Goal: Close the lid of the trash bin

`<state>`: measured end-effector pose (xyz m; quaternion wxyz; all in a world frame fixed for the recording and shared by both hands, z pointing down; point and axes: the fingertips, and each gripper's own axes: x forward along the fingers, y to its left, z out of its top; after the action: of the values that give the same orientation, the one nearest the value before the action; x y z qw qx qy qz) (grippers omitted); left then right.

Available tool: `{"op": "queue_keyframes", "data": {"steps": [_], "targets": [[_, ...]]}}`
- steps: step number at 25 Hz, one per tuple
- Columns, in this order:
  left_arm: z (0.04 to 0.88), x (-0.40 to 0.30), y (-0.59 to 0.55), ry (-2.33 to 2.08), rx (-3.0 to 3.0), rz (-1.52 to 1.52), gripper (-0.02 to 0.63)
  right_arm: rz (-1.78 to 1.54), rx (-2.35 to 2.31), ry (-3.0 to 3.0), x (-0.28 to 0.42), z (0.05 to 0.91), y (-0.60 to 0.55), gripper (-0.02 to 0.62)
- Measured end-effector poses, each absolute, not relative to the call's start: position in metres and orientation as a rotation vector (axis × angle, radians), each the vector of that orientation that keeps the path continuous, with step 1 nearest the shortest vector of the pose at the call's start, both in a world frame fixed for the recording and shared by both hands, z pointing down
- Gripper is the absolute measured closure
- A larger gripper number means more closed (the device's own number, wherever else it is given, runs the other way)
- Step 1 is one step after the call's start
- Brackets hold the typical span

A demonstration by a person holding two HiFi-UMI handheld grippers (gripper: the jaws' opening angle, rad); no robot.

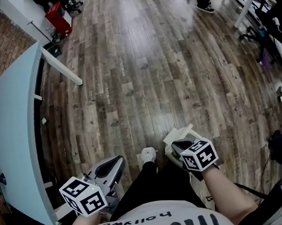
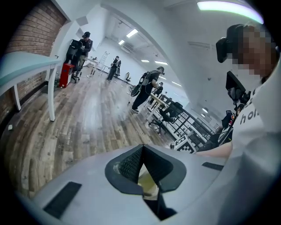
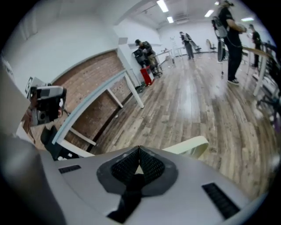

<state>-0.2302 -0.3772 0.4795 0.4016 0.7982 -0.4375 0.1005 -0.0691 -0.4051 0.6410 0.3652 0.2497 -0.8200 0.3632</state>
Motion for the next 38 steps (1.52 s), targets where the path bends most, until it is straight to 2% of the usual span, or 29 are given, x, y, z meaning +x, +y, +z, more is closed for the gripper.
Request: {"op": "queue_keyframes", "data": {"steps": [5, 9, 15, 20, 24, 38], "targets": [[0.479, -0.216, -0.372, -1.06, 2.038, 0.273, 0.6, 1.122, 0.742, -2.073, -0.038, 0.647, -0.385, 0.586], [0.48, -0.202, -0.366, -1.041, 2.048, 0.284, 0.6, 1.044, 0.773, -2.077, -0.014, 0.648, -0.372, 0.586], [0.481, -0.201, -0.364, -1.044, 2.066, 0.307, 0.6, 0.759, 0.758, -2.195, -0.05, 0.632, -0.426, 0.586], [0.475, -0.214, -0.365, -1.094, 2.057, 0.299, 0.6, 0.715, 0.704, -2.118, -0.057, 0.648, -0.429, 0.586], [0.473, -0.215, -0.365, -1.119, 2.048, 0.284, 0.6, 0.674, 0.674, -2.057, -0.031, 0.657, -0.4, 0.586], [0.486, -0.169, -0.353, -1.049, 2.061, 0.37, 0.6, 0.831, 0.743, -1.896, 0.055, 0.719, -0.324, 0.586]]}}
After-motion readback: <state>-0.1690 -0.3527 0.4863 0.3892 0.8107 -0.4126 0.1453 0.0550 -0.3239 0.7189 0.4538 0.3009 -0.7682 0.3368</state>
